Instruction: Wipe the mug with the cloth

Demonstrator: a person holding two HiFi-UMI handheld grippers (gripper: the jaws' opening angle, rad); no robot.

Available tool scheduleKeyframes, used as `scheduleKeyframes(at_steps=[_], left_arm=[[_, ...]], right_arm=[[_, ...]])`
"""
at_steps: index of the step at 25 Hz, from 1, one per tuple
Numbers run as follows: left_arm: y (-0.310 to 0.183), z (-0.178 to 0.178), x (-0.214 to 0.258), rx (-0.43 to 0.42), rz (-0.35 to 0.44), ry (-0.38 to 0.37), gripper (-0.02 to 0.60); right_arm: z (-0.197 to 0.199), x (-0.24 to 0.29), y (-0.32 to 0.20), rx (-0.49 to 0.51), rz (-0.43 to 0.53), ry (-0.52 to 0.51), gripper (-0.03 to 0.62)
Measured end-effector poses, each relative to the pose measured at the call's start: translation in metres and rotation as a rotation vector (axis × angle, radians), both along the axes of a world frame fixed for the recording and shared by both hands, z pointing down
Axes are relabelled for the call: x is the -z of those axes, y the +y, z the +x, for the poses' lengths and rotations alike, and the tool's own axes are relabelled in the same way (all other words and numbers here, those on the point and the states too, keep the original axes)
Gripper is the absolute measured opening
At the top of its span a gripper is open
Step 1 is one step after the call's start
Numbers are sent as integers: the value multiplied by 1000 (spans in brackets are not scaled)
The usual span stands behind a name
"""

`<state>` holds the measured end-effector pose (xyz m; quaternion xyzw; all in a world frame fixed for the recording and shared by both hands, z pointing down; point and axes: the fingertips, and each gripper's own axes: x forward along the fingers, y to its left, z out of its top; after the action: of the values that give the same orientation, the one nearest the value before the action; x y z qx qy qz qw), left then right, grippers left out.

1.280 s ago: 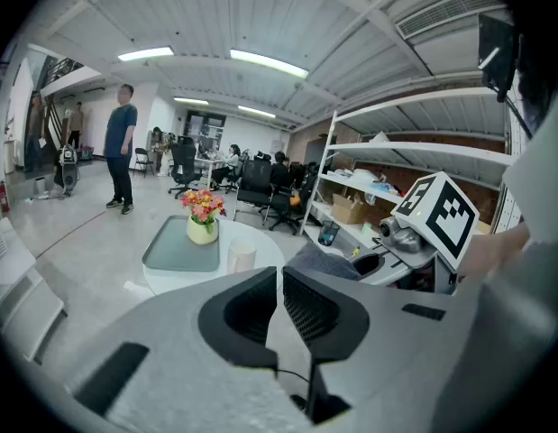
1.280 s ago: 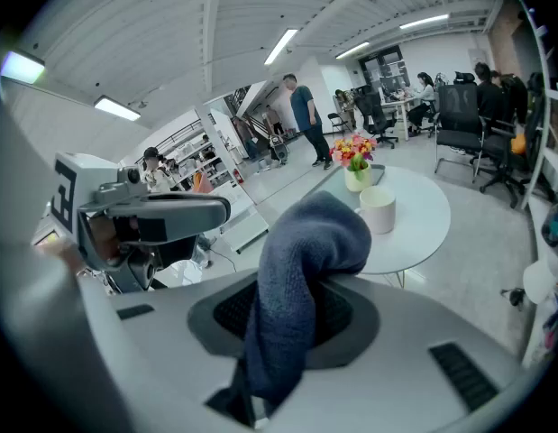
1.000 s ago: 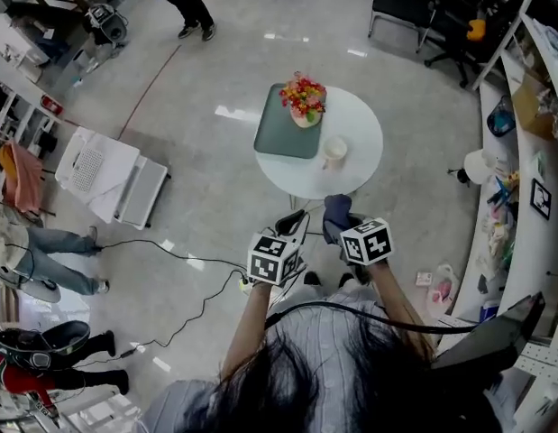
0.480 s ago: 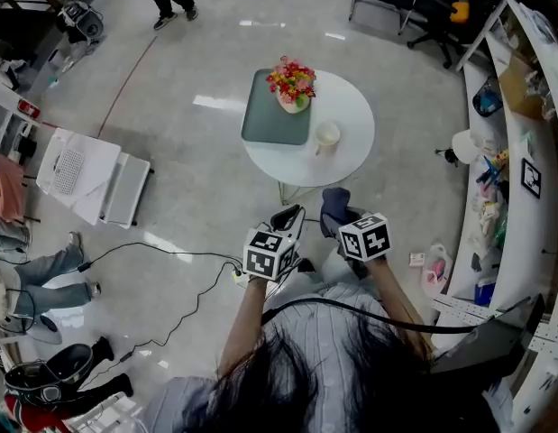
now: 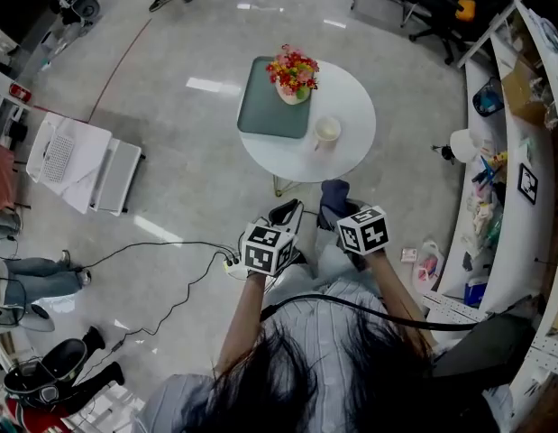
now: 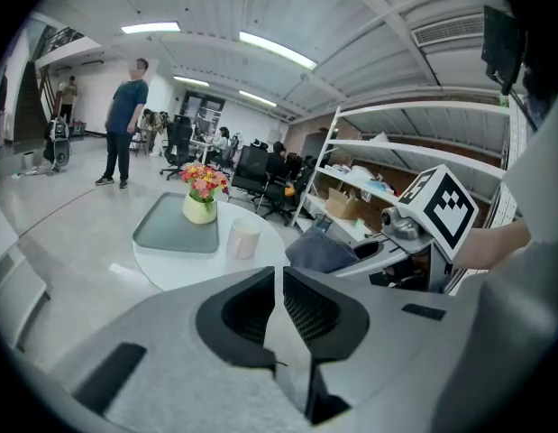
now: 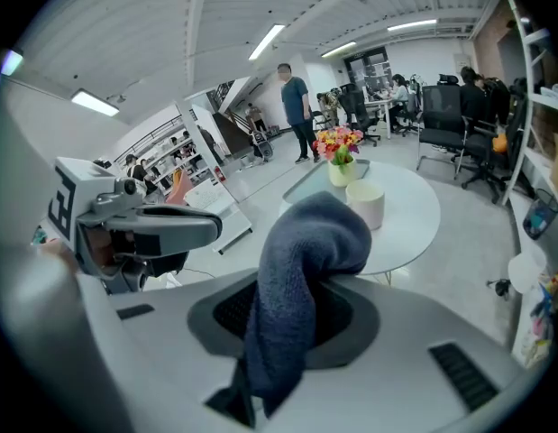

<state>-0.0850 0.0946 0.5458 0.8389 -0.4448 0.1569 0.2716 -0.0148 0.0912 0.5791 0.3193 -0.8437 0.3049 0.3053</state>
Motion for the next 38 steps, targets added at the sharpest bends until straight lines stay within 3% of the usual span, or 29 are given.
scheduleKeyframes(at_steps=[10, 24, 32, 38], left_arm=[[-55, -2, -10, 65, -20, -28, 32], [-112, 5, -30, 130, -112, -95, 32], [-124, 0, -41, 100, -163, -120, 32], [-139, 9, -56, -7, -197, -142, 32]], right_arm=[[-4, -28, -54, 128, -18, 28, 101], [-17, -69, -109, 323, -46, 67, 101], [-23, -83, -120, 321, -77, 75, 101], [-16, -87, -131, 266, -92, 91, 101]])
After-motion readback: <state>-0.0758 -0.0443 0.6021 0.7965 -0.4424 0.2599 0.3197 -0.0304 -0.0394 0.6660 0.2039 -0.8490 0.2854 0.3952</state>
